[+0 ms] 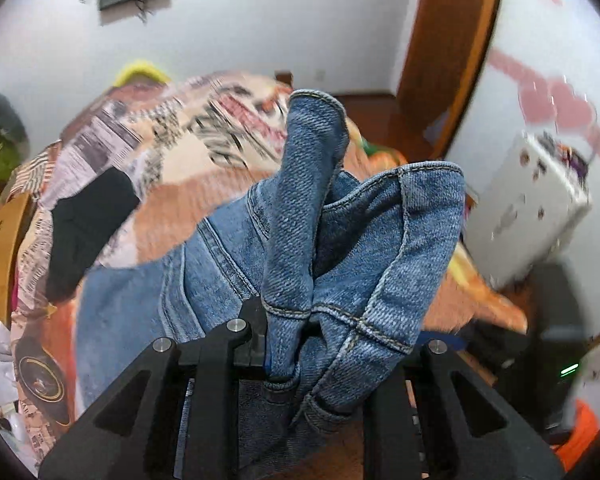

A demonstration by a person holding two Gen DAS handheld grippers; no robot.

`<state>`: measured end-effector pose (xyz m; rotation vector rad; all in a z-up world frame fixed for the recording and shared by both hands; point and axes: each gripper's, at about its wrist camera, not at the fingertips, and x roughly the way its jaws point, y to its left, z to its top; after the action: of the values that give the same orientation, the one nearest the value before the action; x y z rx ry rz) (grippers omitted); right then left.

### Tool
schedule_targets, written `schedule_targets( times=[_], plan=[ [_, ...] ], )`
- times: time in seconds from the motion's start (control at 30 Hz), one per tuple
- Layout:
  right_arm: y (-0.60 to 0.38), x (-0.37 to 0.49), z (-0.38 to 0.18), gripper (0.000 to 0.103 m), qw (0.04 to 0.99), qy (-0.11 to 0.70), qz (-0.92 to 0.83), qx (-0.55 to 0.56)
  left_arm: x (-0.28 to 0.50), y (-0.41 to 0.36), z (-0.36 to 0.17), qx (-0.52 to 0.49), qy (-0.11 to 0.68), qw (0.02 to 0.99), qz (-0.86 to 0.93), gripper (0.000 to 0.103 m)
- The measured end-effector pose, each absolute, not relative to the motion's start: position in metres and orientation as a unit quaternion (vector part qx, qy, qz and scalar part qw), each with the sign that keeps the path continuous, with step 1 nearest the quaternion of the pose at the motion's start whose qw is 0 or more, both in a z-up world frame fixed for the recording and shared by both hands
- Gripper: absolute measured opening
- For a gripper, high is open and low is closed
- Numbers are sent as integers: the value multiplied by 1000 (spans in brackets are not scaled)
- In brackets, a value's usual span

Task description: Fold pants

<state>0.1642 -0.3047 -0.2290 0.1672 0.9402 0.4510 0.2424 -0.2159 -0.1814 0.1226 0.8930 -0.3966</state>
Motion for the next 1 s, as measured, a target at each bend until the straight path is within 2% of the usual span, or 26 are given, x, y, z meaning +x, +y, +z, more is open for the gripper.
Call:
schedule_targets(
  times=[0.33, 1.0],
  plan=[
    [-335, 135, -225, 74, 865, 461, 178, 85, 243, -245, -233, 150, 478, 846, -184, 21],
    [-346, 126, -213, 74, 874, 446, 164, 102, 229, -244, -231, 161, 501, 832, -179, 26]
  ],
)
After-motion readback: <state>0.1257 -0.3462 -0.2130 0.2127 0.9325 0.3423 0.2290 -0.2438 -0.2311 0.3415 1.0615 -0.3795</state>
